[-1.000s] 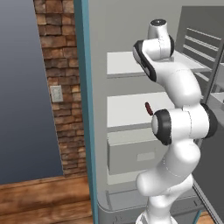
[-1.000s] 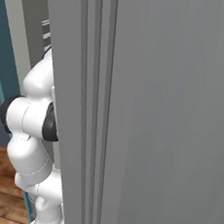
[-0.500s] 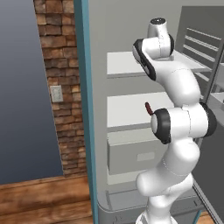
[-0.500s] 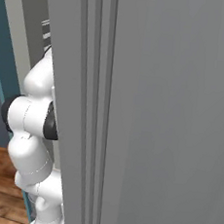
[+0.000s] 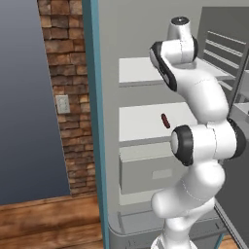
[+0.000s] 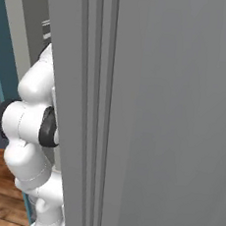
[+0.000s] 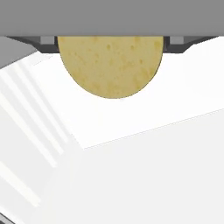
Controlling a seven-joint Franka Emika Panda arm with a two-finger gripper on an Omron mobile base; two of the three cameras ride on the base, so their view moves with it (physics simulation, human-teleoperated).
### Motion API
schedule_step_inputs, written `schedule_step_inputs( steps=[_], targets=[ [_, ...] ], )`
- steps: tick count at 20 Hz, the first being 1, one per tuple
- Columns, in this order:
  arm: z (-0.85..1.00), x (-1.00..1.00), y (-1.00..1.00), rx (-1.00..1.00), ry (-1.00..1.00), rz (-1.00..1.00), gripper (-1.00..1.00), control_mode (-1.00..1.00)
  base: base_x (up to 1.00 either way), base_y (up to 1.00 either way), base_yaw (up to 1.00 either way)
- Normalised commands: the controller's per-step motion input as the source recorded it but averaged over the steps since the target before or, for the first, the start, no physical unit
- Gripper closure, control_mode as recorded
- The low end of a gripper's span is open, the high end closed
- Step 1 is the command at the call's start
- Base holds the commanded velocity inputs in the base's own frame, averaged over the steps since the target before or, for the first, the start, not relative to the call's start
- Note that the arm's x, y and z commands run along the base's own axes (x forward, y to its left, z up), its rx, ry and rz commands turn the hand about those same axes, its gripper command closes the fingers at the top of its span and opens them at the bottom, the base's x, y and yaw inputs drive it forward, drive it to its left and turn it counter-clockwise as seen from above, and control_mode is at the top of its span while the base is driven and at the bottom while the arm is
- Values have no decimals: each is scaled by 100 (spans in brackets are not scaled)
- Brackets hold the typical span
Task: Retrieve the sausage and cheese from the fridge and place them on the cutting board on the counter.
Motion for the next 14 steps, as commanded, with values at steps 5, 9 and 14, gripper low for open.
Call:
schedule_step_inputs(
  steps=[5,9,14],
  targets=[
    [31,-99,8,0,-8,0,100,-100,0,0,0],
    [9,-100,34,0,-2,1,100,-100,0,0,0],
    [0,-100,42,0,0,6,100,-100,0,0,0]
  ],
)
